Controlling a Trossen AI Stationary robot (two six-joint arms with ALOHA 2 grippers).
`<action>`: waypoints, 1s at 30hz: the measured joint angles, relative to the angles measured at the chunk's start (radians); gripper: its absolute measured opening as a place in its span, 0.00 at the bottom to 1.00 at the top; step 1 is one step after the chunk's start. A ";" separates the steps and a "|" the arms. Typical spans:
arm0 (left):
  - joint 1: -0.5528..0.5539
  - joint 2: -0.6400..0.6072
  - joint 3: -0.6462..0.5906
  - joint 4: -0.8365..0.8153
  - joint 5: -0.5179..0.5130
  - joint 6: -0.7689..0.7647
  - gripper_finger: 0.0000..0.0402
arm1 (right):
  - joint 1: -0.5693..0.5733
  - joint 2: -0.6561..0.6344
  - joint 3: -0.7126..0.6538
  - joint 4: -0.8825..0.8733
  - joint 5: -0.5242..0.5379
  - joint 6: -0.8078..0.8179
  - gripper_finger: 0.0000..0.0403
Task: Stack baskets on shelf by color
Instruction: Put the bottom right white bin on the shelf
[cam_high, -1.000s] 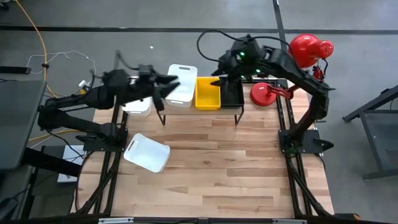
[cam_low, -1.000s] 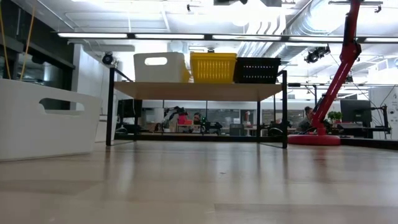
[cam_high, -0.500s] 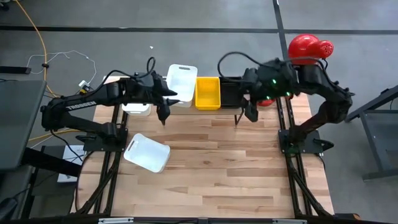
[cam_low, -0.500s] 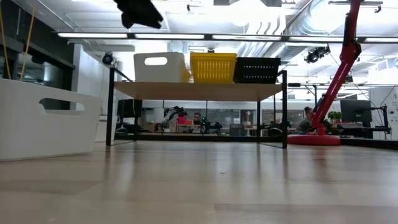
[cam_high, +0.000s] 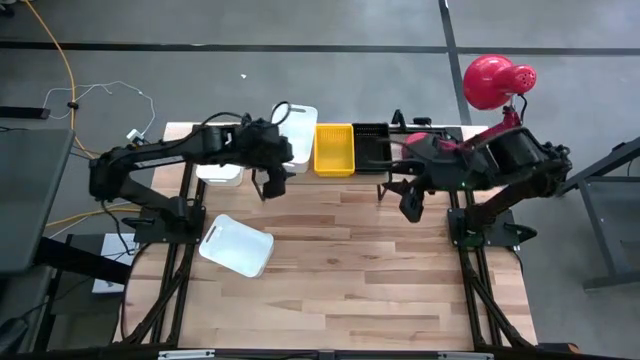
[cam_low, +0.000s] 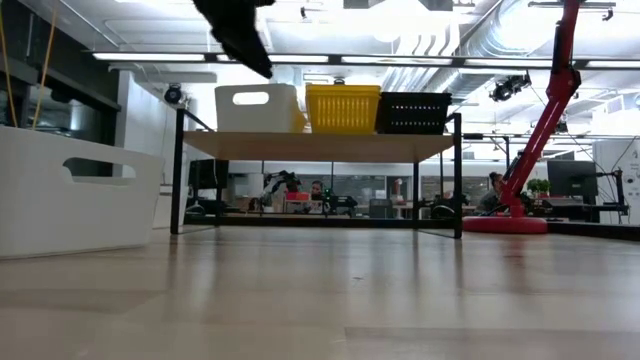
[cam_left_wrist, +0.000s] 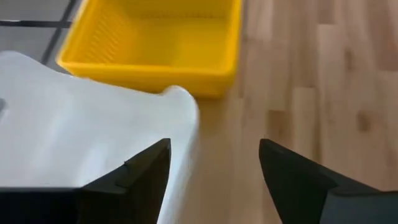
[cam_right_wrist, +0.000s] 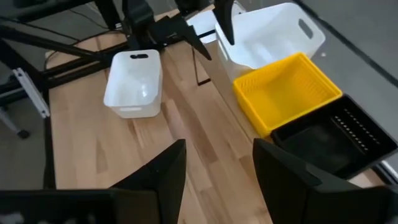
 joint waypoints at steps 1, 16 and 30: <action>0.000 0.022 0.026 -0.011 -0.016 0.010 0.59 | 0.016 0.000 0.000 -0.008 0.022 0.010 0.43; -0.040 0.174 0.199 -0.330 -0.034 0.018 0.59 | 0.159 0.000 0.000 -0.073 0.143 0.030 0.43; -0.125 0.197 0.198 -0.367 -0.032 -0.111 0.59 | 0.170 0.000 0.000 -0.126 0.143 -0.007 0.43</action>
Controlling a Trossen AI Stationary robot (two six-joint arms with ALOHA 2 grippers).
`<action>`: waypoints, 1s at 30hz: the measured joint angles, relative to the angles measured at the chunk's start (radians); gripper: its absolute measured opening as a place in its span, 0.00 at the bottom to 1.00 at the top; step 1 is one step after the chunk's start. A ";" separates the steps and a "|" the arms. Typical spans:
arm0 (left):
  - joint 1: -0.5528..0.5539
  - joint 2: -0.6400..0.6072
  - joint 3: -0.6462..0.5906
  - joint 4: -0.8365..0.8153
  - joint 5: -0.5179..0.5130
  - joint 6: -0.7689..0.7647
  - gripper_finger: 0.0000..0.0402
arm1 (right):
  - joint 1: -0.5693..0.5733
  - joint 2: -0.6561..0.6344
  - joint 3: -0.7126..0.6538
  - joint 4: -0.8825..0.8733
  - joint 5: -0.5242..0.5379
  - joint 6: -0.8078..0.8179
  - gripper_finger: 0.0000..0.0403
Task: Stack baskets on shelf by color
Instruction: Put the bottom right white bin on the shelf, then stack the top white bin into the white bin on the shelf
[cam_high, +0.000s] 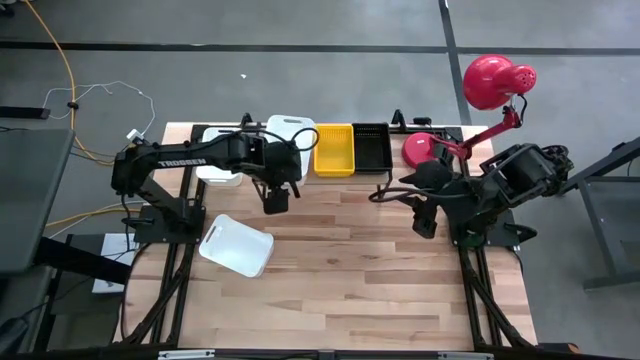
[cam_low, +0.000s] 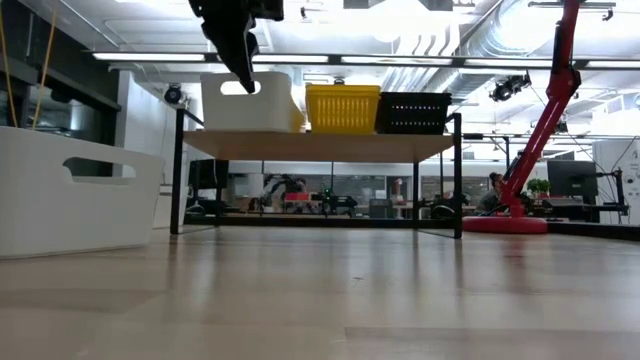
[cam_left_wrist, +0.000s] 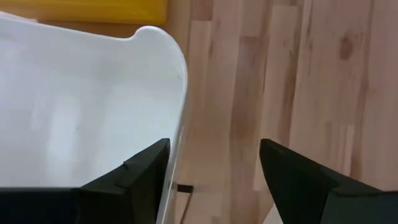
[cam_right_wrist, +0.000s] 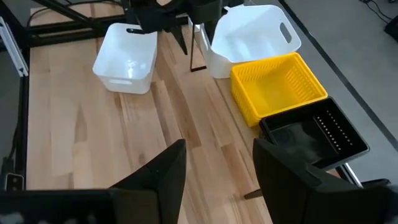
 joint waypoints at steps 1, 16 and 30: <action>-0.004 0.000 0.000 0.000 0.000 -0.010 0.59 | 0.000 -0.001 0.000 -0.003 0.000 0.000 0.43; -0.032 0.000 0.000 0.010 0.029 -0.064 0.59 | 0.000 -0.008 0.000 -0.005 0.043 -0.015 0.43; -0.016 -0.001 0.051 0.095 -0.055 0.012 0.59 | 0.000 -0.008 0.000 -0.006 0.058 -0.015 0.43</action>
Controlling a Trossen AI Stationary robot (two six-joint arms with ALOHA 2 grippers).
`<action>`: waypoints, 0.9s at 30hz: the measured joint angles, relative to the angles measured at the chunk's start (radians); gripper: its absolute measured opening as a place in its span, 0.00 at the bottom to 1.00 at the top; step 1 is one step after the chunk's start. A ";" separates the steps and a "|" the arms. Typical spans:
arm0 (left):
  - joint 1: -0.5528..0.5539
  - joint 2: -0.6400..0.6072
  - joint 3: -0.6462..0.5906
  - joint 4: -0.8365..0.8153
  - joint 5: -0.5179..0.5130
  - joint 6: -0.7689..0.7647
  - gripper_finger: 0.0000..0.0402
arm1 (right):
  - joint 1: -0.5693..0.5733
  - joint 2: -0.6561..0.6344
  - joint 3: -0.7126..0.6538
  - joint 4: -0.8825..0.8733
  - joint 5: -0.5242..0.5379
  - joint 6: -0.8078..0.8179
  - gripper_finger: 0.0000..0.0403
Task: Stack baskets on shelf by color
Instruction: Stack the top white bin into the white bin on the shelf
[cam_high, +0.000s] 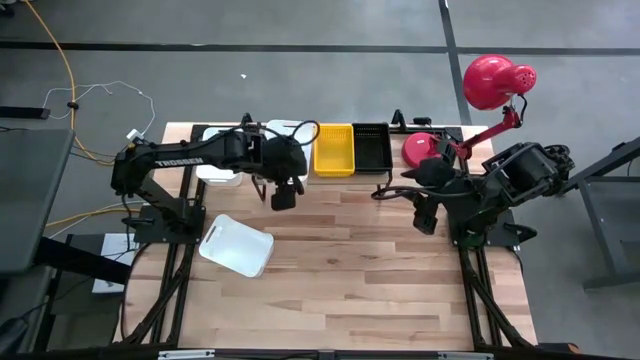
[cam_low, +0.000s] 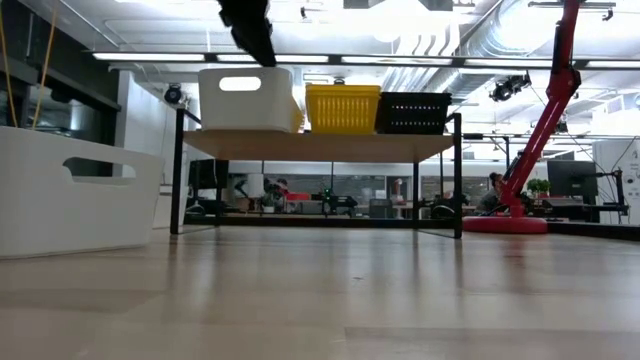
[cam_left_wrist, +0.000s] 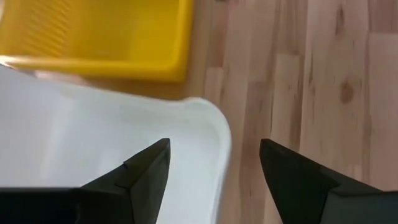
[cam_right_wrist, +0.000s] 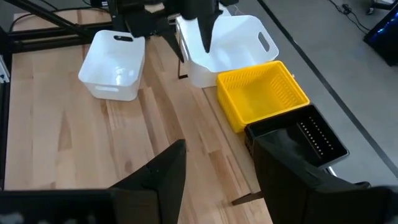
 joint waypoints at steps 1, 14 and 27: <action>0.004 0.000 0.015 0.000 0.000 0.000 0.59 | 0.000 0.000 0.000 0.000 0.003 0.000 0.43; 0.049 -0.023 0.298 0.005 0.007 -0.007 0.59 | -0.001 0.000 0.000 0.000 0.025 0.002 0.43; -0.003 -0.187 0.235 0.407 0.058 -0.124 0.59 | -0.001 0.000 0.000 -0.043 0.030 0.025 0.43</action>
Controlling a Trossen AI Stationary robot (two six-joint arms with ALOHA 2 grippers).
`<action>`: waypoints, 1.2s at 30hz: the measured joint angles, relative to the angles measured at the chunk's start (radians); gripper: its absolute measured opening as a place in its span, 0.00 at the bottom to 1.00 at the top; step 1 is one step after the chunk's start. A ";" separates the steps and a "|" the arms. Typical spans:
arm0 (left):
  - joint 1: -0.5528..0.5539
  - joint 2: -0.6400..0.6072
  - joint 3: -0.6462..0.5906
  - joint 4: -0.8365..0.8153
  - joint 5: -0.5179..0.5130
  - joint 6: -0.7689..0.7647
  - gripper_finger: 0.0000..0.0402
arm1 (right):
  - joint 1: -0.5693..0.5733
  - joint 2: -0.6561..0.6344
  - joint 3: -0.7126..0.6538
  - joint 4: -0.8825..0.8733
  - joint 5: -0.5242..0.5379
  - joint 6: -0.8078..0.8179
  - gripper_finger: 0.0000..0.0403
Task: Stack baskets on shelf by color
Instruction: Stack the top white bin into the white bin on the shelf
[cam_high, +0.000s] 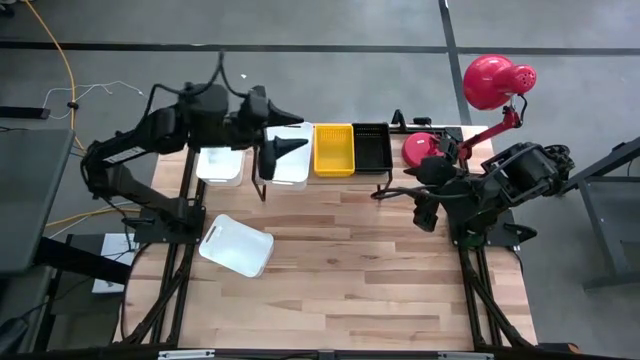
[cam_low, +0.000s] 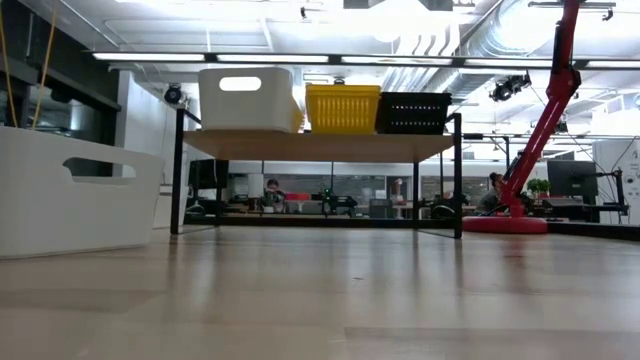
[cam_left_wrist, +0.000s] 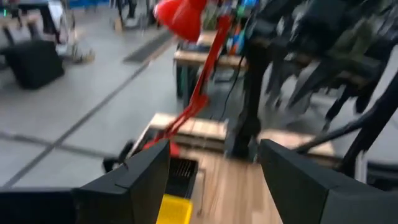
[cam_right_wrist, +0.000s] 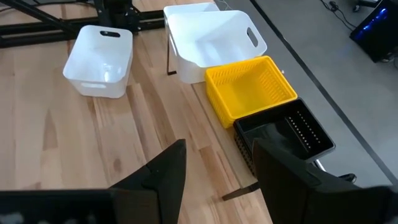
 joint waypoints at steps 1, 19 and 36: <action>-0.007 -0.020 -0.040 0.047 -0.001 -0.004 0.59 | 0.000 0.000 0.000 0.000 0.000 0.001 0.43; -0.090 -0.351 -0.693 0.831 0.023 -0.201 0.59 | 0.000 0.000 0.000 0.001 0.014 0.011 0.43; -0.090 -0.390 -0.694 0.822 0.007 -0.217 0.59 | 0.017 0.000 0.000 0.001 0.003 0.061 0.43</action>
